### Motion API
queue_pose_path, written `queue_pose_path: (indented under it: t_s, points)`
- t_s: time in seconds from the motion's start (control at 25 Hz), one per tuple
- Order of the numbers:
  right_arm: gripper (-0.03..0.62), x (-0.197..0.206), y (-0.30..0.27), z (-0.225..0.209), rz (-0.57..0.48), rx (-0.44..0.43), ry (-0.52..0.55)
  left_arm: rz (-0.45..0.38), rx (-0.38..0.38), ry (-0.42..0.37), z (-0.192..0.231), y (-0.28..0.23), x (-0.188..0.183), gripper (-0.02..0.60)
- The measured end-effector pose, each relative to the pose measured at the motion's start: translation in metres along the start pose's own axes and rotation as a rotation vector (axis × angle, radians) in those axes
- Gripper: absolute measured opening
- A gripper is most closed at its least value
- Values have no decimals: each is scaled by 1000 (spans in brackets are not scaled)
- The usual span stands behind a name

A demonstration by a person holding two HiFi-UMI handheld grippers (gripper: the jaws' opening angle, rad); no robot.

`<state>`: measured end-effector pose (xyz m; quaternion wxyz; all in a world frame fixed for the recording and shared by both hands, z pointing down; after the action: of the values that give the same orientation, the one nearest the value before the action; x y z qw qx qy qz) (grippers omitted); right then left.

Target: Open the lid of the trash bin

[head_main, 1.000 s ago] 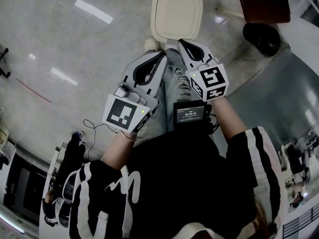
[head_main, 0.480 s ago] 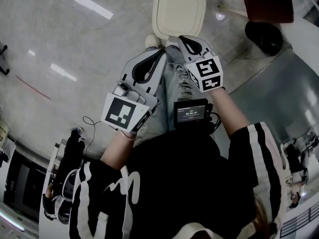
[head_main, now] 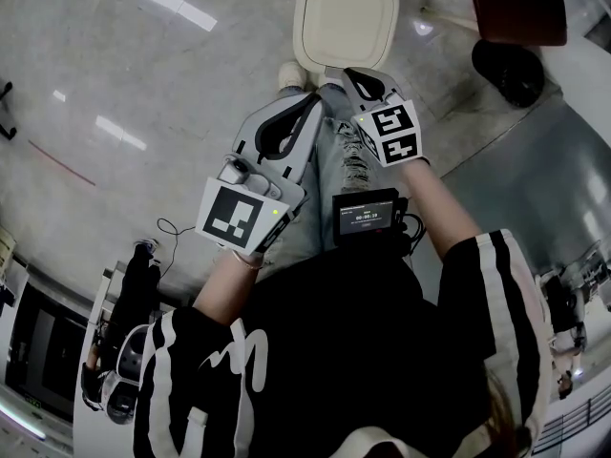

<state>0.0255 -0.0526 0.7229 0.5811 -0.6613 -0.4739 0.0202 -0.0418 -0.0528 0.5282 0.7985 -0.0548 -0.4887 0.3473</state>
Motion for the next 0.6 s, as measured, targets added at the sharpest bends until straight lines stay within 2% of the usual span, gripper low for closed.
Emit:
queue_pose_path:
  t_s: [0.36,0.6]
  points:
    - [3,14,-23,-5,80,3,44,-13,-18,20,3,-4,-11,8]
    - [4,27,-30,-4,122,-7,81,1,-7,9,2,-1,-4,8]
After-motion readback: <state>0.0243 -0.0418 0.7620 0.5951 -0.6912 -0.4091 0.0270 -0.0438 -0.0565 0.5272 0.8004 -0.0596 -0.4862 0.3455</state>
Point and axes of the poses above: the fingertips, and each gripper's own axes: y backward along the fingers, z to its left, x out of its underside, the point moved 1 cm from there along y, backward along the fingers, and after that the axes turned 2 degrees about z, right-handed, at the moved point
